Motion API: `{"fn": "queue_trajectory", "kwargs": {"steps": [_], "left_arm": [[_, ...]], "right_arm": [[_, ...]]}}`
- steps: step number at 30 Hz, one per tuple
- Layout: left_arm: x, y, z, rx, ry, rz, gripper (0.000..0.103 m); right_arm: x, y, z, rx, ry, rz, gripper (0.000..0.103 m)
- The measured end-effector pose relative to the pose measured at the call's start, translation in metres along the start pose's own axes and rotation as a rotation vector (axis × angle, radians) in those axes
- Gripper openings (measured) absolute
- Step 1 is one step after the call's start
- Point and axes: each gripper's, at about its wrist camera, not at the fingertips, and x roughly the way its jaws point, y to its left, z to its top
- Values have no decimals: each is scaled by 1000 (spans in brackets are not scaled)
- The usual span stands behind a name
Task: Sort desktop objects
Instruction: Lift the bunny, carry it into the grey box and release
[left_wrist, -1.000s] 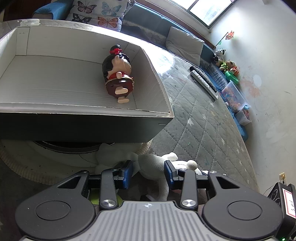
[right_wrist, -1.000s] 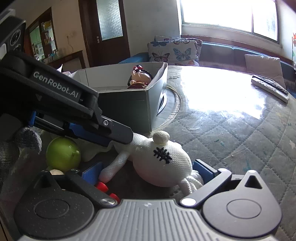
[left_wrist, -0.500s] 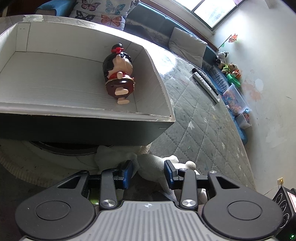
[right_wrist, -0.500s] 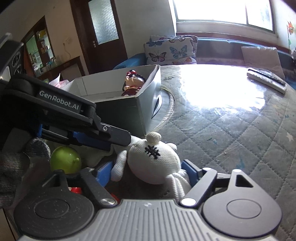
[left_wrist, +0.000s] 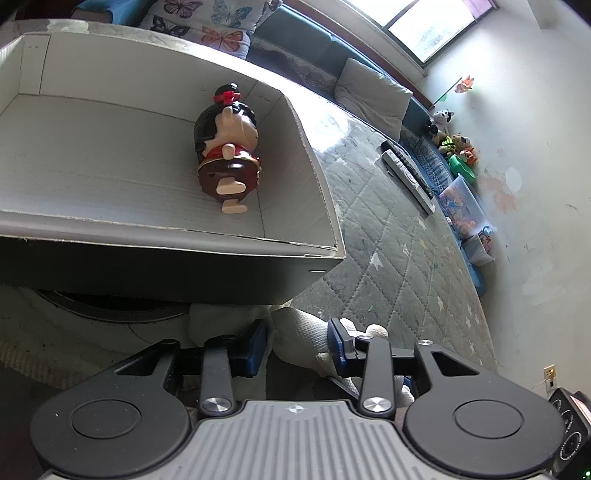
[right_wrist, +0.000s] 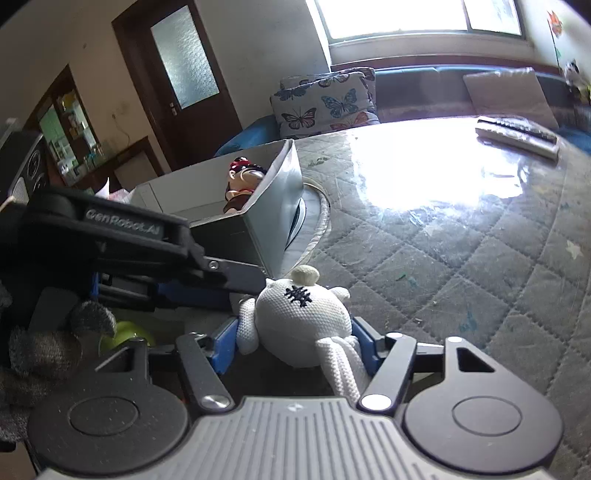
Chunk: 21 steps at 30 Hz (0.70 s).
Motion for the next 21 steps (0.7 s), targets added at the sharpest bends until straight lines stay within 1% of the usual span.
{"fn": "queue_trajectory", "kwargs": {"steps": [3,7,10,15,18,21], "left_arm": [[-4,-4,-2,30,-11,-6,32],[-15,-9,-4,50,-39,-40,31],[-30,-15,-2,62,-71,-71,31],[-63,-23,10,75,-173,-108,31],[-82,-22,21,71,-242,-107,31],[-96,-12,37,52,-302,-101,31]], "right_arm": [[-6,4,1,-17,-14,-8,57],[-20,12,4,-57,-46,-30,56],[-36,23,10,-97,-88,-43,56],[-51,42,33,-164,-172,-35,56],[-48,55,53,-203,-209,-14,56],[-37,67,72,-237,-232,14,56]]}}
